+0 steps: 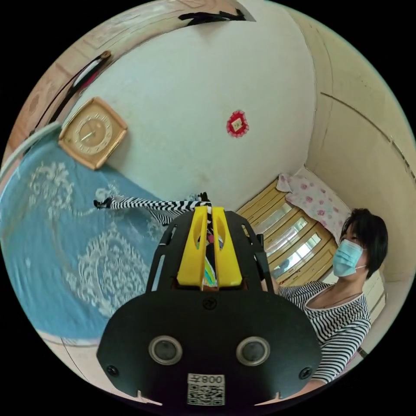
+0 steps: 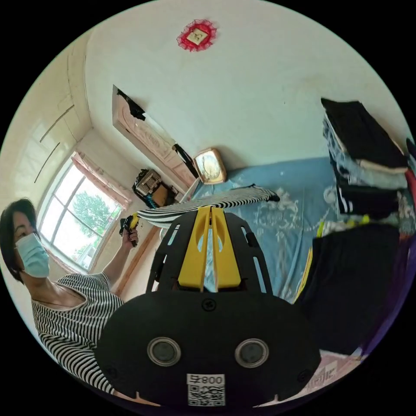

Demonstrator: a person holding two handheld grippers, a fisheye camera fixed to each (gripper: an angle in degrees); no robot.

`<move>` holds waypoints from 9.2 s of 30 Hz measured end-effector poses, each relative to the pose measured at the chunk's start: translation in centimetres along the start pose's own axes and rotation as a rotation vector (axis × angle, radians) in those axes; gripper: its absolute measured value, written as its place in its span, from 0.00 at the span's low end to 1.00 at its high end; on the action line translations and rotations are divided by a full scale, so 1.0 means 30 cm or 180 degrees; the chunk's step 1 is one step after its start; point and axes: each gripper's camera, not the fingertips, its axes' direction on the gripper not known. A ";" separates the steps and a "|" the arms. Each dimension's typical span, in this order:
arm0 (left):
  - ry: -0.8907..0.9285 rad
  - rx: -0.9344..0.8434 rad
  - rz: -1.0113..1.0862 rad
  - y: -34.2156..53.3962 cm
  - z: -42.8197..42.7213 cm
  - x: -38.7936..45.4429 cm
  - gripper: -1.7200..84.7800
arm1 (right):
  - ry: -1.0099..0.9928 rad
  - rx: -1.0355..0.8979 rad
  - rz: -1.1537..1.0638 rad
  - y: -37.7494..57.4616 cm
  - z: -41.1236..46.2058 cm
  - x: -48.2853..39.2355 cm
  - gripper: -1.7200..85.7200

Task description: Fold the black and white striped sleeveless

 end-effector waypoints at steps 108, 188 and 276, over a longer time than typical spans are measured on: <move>-0.1906 -0.0812 -0.0813 -1.006 1.019 -2.046 0.05 | 0.1600 -0.0916 0.0185 -0.902 1.664 0.595 0.05; -0.0964 -0.0655 -0.2238 0.918 -0.250 -1.302 0.19 | 0.0552 -0.0943 0.1772 0.809 0.565 0.040 0.09; 0.0085 0.0226 -0.1840 0.026 0.038 -1.341 0.05 | 0.0044 -0.0427 0.1137 0.003 0.755 0.597 0.02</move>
